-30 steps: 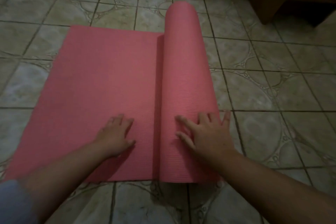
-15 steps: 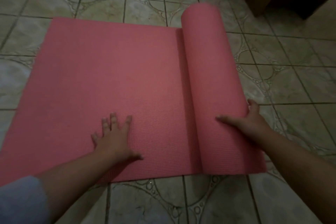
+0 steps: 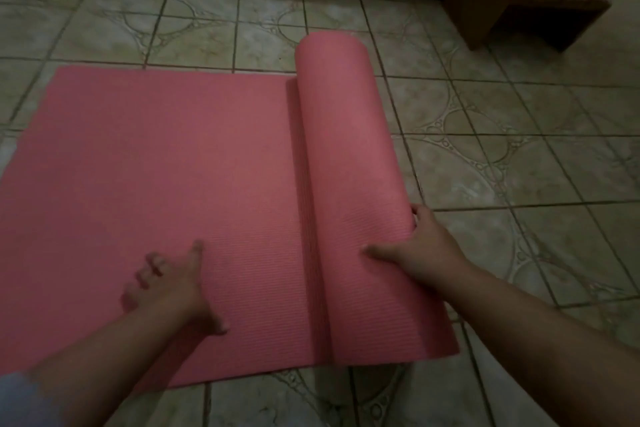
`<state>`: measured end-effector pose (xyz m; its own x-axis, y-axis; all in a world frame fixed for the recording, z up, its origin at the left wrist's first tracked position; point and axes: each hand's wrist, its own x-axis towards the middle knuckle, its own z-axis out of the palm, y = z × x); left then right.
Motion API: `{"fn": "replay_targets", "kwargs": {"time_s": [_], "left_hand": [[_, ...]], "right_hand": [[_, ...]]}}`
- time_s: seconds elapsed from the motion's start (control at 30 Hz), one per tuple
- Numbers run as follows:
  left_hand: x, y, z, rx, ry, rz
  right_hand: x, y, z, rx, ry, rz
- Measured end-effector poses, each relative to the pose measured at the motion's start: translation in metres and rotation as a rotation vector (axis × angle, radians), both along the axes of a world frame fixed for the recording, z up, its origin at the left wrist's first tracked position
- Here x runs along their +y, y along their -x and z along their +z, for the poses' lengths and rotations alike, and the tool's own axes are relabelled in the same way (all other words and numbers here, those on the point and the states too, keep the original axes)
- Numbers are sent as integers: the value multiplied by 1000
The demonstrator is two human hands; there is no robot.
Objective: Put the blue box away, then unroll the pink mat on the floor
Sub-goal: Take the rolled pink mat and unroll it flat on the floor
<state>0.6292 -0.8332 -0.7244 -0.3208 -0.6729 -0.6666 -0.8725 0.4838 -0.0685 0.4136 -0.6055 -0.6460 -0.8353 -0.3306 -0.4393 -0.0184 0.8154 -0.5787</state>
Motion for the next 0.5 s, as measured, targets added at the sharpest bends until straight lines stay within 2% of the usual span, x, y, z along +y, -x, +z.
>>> {"fn": "replay_targets", "kwargs": {"time_s": [0.1,0.2,0.27,0.33,0.43,0.5], "left_hand": [[12,21,1,117,-18,-123],[26,41,-4,233,-48,-203],[29,48,-11,284,-106,-158],[27,50,-18,306,-137,-116],[33,50,-22,287,-121,-130],[37,48,-22,269,-128,-146]], "right_hand": [[13,16,4,-67,-81,50],[41,44,7,-151,-121,-38],[57,60,12,-65,-155,-113],[63,70,15,3,-107,-203],[64,66,14,-165,6,-241],[70,62,5,-168,2,-232]]}}
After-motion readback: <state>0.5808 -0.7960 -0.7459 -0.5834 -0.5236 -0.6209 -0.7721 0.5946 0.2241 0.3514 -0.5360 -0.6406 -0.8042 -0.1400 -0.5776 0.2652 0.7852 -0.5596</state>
